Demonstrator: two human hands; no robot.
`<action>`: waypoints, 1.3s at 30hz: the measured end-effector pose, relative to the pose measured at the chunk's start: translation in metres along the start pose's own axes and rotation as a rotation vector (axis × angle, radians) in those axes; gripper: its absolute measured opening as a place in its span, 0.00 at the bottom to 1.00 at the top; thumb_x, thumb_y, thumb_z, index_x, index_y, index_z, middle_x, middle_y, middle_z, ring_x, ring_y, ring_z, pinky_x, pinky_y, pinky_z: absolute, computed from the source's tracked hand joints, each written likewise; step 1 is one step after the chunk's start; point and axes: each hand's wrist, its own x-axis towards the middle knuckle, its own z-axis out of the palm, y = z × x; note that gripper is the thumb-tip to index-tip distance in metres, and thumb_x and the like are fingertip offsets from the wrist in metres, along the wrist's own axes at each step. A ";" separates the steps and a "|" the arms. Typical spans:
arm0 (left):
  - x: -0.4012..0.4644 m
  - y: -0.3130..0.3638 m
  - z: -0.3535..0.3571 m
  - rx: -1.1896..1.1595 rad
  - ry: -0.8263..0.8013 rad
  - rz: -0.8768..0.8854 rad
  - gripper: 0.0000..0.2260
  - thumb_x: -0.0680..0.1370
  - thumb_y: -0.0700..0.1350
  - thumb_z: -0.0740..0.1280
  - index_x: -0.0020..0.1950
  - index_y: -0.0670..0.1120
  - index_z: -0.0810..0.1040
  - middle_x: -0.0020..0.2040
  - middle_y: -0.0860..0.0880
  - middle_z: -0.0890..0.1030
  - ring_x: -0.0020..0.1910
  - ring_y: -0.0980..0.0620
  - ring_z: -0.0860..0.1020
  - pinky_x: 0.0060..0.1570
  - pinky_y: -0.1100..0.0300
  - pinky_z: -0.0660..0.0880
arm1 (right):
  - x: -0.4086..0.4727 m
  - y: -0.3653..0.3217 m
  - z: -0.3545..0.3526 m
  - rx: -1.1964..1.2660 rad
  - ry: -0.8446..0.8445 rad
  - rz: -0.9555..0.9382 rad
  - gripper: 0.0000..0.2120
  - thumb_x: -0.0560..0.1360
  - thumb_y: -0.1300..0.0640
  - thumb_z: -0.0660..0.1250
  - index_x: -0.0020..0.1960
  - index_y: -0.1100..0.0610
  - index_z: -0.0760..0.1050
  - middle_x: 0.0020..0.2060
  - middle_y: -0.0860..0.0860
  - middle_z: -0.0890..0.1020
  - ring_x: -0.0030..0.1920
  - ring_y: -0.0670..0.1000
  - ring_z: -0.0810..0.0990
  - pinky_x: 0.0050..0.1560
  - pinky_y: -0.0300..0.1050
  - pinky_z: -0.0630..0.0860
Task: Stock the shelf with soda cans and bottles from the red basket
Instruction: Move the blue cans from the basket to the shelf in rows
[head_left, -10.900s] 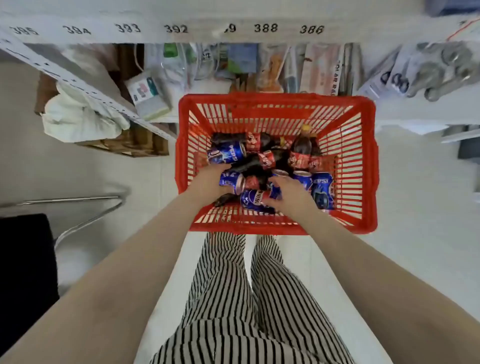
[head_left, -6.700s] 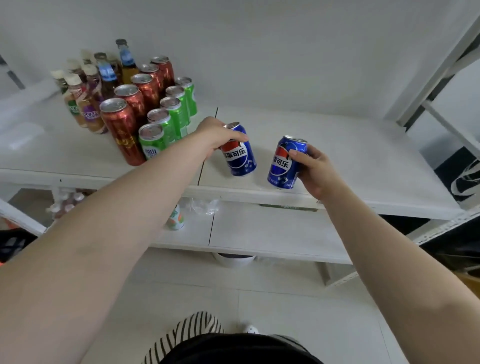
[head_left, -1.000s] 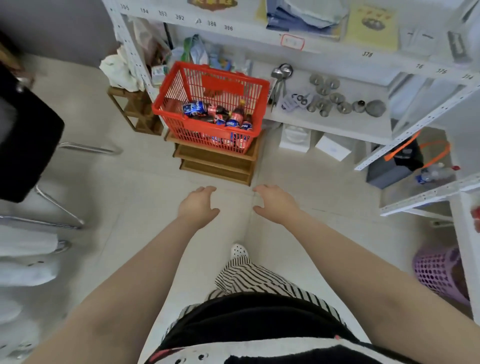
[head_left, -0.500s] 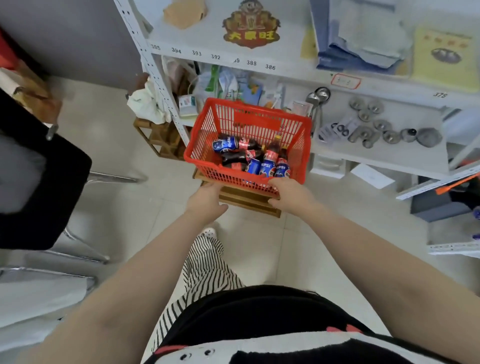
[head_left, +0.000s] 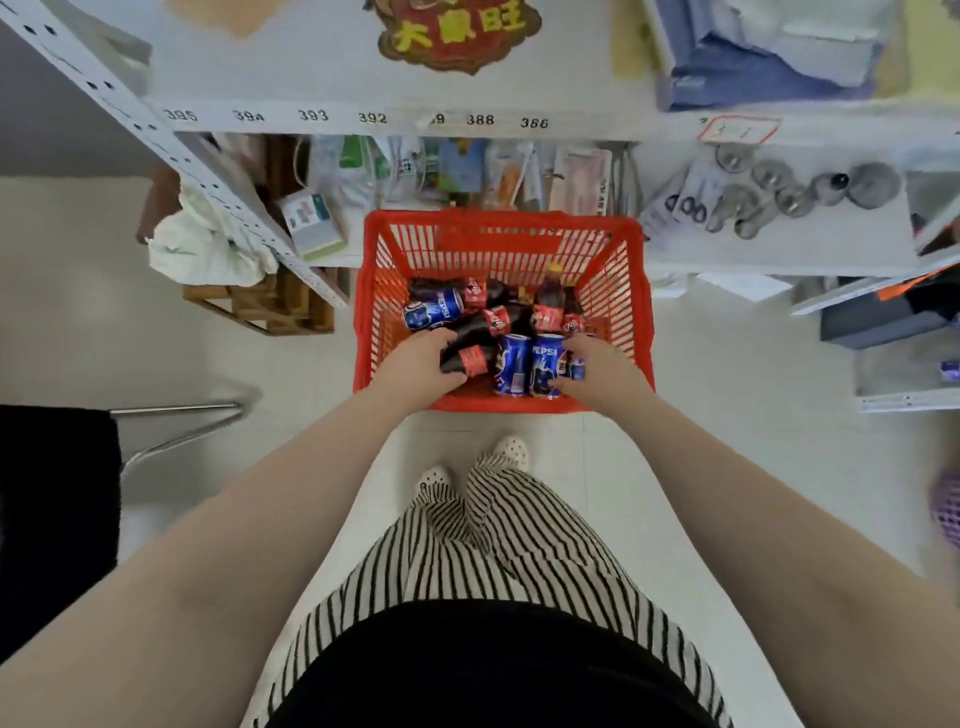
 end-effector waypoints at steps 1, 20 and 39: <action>0.012 0.002 0.005 -0.014 -0.031 0.006 0.28 0.73 0.49 0.71 0.71 0.43 0.69 0.67 0.42 0.74 0.65 0.44 0.73 0.62 0.56 0.67 | 0.009 0.005 0.000 0.000 -0.009 0.027 0.28 0.72 0.51 0.71 0.69 0.57 0.68 0.63 0.57 0.76 0.62 0.58 0.75 0.59 0.50 0.72; 0.207 -0.030 0.165 -0.360 -0.212 -0.228 0.27 0.72 0.48 0.73 0.68 0.43 0.70 0.64 0.43 0.77 0.62 0.45 0.76 0.61 0.54 0.72 | 0.188 0.088 0.071 -0.311 -0.177 -0.040 0.35 0.67 0.34 0.70 0.65 0.55 0.71 0.58 0.56 0.79 0.57 0.58 0.77 0.54 0.53 0.75; 0.195 -0.052 0.156 -0.663 -0.130 -0.218 0.24 0.68 0.45 0.77 0.59 0.46 0.72 0.57 0.46 0.79 0.56 0.47 0.78 0.52 0.51 0.77 | 0.189 0.077 0.070 -0.053 -0.150 -0.024 0.36 0.55 0.45 0.82 0.57 0.55 0.73 0.52 0.53 0.80 0.48 0.53 0.76 0.47 0.47 0.73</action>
